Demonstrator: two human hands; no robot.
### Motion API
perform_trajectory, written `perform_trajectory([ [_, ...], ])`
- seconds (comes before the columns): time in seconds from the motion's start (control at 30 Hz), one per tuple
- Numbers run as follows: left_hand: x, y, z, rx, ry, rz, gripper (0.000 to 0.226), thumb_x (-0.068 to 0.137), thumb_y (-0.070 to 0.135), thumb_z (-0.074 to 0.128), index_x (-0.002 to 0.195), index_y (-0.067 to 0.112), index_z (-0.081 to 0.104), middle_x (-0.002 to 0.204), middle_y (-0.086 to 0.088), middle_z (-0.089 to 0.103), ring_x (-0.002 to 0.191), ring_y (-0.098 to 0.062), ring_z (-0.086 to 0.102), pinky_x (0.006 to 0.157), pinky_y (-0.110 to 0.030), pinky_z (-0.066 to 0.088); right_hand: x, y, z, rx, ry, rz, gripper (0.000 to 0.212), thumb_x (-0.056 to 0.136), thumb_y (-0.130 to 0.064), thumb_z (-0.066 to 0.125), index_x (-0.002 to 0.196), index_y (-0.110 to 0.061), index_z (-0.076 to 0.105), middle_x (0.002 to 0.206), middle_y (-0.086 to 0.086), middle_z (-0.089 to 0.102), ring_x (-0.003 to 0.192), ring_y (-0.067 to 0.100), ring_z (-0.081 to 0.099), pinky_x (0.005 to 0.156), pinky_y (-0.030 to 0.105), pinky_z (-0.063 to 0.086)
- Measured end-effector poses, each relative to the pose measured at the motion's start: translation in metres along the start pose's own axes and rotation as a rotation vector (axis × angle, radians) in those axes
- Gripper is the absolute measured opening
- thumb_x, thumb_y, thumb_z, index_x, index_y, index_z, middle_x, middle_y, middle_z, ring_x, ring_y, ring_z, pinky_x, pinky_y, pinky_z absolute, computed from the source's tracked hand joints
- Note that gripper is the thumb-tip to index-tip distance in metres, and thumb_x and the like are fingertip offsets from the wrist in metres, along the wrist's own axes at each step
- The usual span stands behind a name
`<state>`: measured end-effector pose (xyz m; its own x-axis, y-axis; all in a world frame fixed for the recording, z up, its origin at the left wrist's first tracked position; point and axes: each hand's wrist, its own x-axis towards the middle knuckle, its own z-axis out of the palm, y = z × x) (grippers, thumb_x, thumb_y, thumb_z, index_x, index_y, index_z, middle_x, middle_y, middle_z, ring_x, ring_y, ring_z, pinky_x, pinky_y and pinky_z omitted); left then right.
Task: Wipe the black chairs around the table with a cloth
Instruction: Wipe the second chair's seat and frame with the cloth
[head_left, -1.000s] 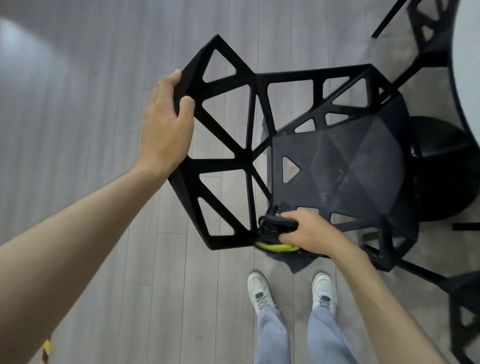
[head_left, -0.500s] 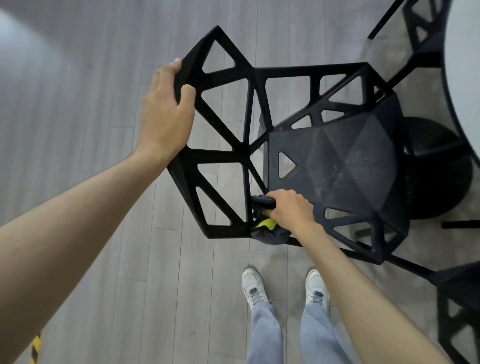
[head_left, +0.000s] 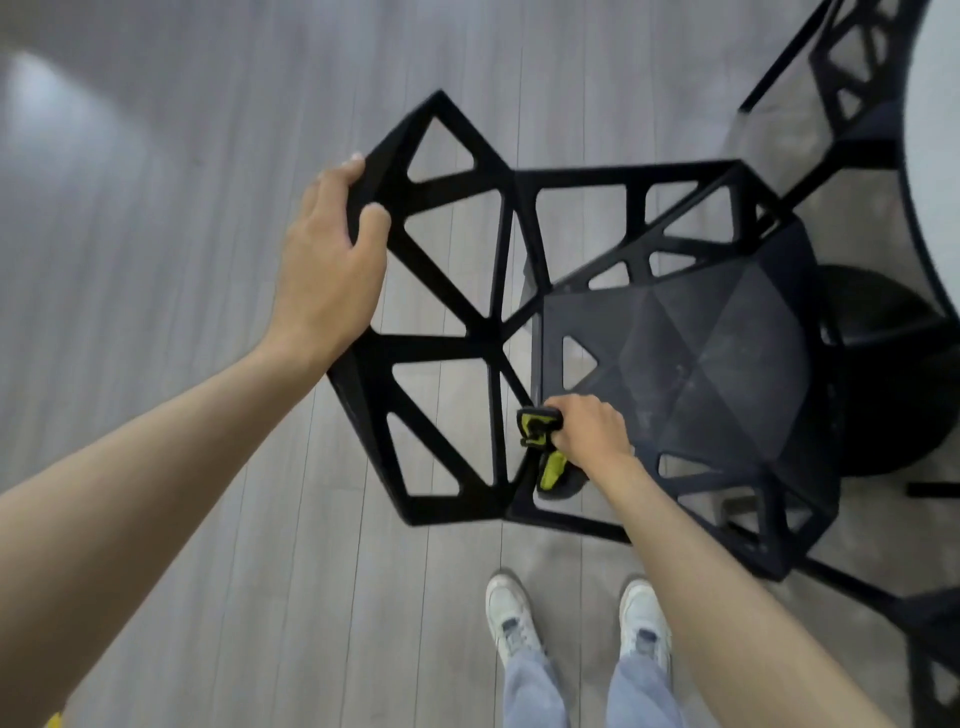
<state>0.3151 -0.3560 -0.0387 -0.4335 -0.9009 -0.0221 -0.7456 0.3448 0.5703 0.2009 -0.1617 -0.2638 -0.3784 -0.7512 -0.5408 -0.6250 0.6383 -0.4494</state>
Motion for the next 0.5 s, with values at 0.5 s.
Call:
perform_trajectory([
  [0.5,0.003,-0.001,0.002,0.001,0.012,0.01,0.049,0.107,0.028,0.04,0.155,0.024,0.042,0.15,0.013,0.046,0.122,0.007,0.039,0.084,0.01,0.025,0.003,0.008,0.018,0.075,0.156,0.066,0.015,0.093,-0.019,0.068,0.103,-0.031,0.068,0.087,-0.001,0.072,0.086,0.029,0.071,0.071,0.037,0.054],
])
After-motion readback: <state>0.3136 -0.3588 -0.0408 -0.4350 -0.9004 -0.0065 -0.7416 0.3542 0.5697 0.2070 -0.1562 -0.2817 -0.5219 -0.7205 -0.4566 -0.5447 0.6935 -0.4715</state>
